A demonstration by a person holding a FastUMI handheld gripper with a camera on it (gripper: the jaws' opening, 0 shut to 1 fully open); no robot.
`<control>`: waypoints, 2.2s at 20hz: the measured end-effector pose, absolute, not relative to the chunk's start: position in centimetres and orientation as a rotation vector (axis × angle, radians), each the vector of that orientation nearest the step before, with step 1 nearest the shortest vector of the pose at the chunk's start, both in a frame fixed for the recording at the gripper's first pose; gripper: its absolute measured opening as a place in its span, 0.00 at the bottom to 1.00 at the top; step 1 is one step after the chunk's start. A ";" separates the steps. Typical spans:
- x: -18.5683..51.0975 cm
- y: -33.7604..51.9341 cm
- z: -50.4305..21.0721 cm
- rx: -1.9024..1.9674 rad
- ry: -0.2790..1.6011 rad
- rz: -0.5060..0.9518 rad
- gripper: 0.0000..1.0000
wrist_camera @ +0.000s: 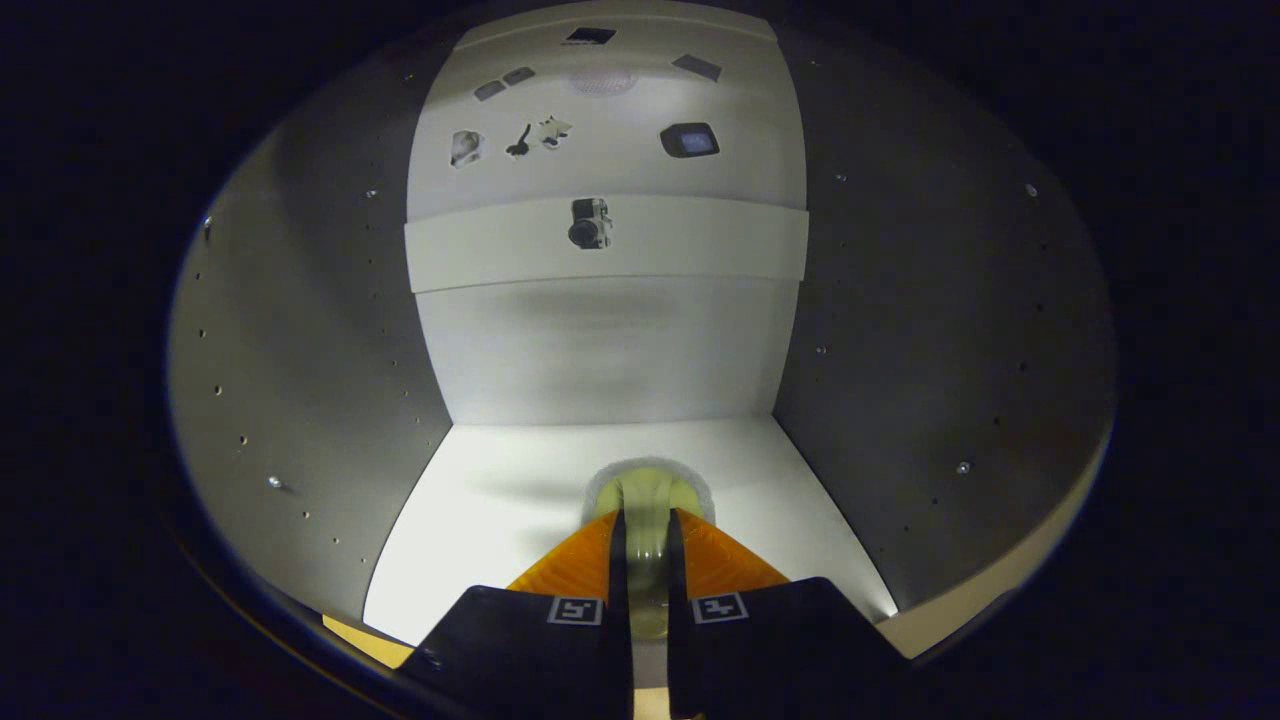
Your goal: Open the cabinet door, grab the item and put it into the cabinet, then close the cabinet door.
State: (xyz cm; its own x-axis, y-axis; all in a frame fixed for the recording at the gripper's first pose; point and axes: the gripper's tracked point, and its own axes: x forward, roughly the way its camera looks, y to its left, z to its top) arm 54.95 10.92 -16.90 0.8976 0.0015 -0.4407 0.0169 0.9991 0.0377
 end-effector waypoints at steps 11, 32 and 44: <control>56.8 10.2 -15.1 0.060 0.374 -0.052 0.96; 27.0 6.3 8.6 0.039 -0.190 -0.036 0.98; 7.2 -3.7 9.3 0.011 -0.192 -0.080 0.97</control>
